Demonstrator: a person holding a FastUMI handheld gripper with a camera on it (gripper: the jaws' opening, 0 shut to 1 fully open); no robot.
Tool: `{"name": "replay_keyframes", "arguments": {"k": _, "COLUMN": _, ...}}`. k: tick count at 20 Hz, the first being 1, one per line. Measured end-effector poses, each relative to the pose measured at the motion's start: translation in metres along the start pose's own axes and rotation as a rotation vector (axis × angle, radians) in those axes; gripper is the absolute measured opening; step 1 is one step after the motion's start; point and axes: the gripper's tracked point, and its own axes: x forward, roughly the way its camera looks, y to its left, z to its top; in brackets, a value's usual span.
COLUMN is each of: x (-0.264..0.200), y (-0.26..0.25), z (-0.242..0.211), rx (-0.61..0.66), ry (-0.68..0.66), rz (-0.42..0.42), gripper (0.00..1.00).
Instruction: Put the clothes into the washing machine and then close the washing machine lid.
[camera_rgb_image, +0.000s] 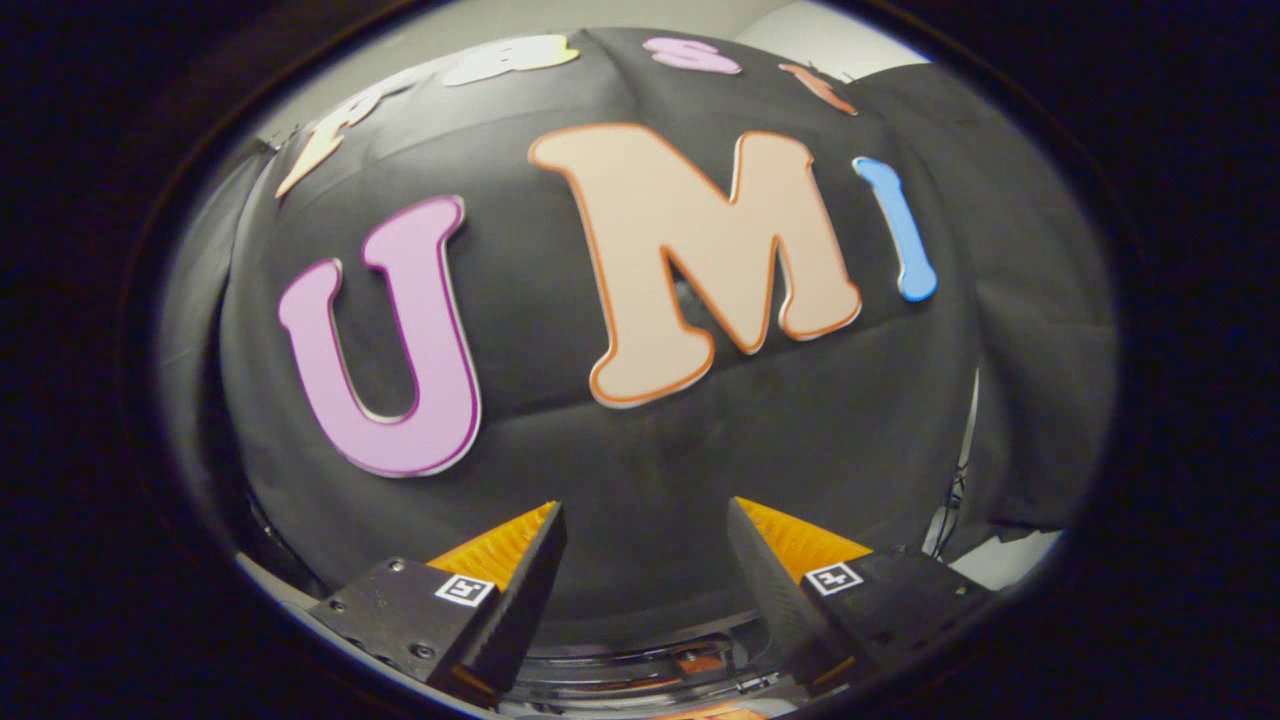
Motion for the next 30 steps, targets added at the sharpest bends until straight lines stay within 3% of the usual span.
{"name": "replay_keyframes", "arguments": {"k": 6, "x": 0.014, "y": 0.027, "z": -0.065, "rx": -0.198, "ry": 0.141, "rz": 0.032, "gripper": 0.97}}
{"name": "replay_keyframes", "arguments": {"k": 7, "x": 0.008, "y": 0.023, "z": -0.053, "rx": -0.216, "ry": 0.091, "rz": 0.037, "gripper": 0.97}}
{"name": "replay_keyframes", "arguments": {"k": 11, "x": 0.014, "y": 0.022, "z": -0.058, "rx": -0.187, "ry": 0.099, "rz": 0.034, "gripper": 0.99}}
{"name": "replay_keyframes", "arguments": {"k": 30, "x": -0.072, "y": 0.005, "z": -0.063, "rx": -0.188, "ry": -0.001, "rz": -0.011, "gripper": 0.98}}
